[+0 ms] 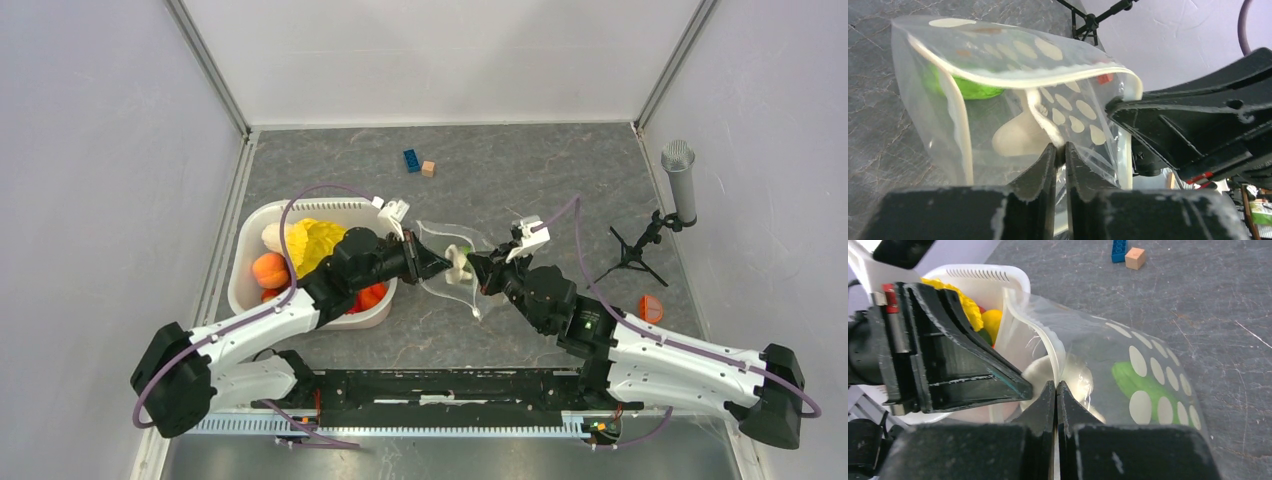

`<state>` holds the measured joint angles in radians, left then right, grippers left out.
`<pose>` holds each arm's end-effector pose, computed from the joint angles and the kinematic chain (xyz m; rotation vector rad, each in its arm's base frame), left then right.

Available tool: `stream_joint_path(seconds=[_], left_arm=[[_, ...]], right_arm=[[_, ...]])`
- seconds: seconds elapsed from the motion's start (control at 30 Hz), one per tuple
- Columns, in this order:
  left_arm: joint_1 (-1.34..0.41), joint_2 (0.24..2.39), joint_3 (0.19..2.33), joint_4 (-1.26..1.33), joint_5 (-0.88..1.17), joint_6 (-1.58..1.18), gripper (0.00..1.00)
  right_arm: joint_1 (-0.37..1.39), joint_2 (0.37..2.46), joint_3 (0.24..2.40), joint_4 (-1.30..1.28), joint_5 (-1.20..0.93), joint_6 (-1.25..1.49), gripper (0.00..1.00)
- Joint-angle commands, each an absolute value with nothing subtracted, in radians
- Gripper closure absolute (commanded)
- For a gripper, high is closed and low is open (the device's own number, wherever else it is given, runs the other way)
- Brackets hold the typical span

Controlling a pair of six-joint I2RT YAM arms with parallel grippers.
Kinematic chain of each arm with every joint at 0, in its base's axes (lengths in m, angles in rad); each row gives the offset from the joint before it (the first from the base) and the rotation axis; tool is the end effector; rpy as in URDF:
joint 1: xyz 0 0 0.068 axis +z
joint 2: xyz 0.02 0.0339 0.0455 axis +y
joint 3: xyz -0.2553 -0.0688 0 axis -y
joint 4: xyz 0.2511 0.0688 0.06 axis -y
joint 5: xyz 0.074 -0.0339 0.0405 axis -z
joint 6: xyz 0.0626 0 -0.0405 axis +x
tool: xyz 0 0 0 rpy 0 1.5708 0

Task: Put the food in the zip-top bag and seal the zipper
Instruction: Place the fake vegetable in the zipper food storage bag, then pick up the fake vegetable from the bin.

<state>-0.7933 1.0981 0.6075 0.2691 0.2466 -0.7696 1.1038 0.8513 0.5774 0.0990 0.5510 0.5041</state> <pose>0.1890 -0.2138 0.2458 0.2204 1.9836 -1.2936 0.1351 0.1952 0.2732 -0.1187 1.7678 0.7031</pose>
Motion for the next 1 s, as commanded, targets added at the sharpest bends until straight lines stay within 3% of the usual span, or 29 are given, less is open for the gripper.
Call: stream_joint_path(seconds=[0.0,0.03,0.1,0.37,0.6,0.83,0.93,0.97], left_arm=[[-0.801,1.122,0.700,0.299,0.239,-0.769,0.79],[-0.802,1.130,0.713,0.300,0.258,-0.765,0.76],[-0.802,1.149,0.739,0.297,0.316,-0.753,0.55],[-0.802,1.029,0.782,0.067,0.296,-0.602,0.30],[-0.802,0.808,0.751,-0.186,-0.007,-0.489,0.15],[-0.802,0.684,0.777,-0.536,-0.460,-0.549,0.14],[-0.803,0.684,0.820,-0.717,-0.550,-0.622,0.07],[-0.802,0.686,0.837,-0.776,-0.565,-0.626,0.01]], right_arm=[[1.100,0.819,0.577,0.164,0.543,0.504,0.98],[1.100,0.818,0.575,0.163,0.550,0.505,0.98],[1.099,0.816,0.570,0.152,0.570,0.510,0.98],[1.100,0.807,0.561,0.094,0.649,0.533,0.98],[1.100,0.785,0.528,0.106,0.669,0.536,0.97],[1.100,0.791,0.533,0.099,0.669,0.526,0.97],[1.100,0.800,0.545,0.088,0.668,0.519,0.96],[1.100,0.806,0.549,0.083,0.667,0.515,0.96]])
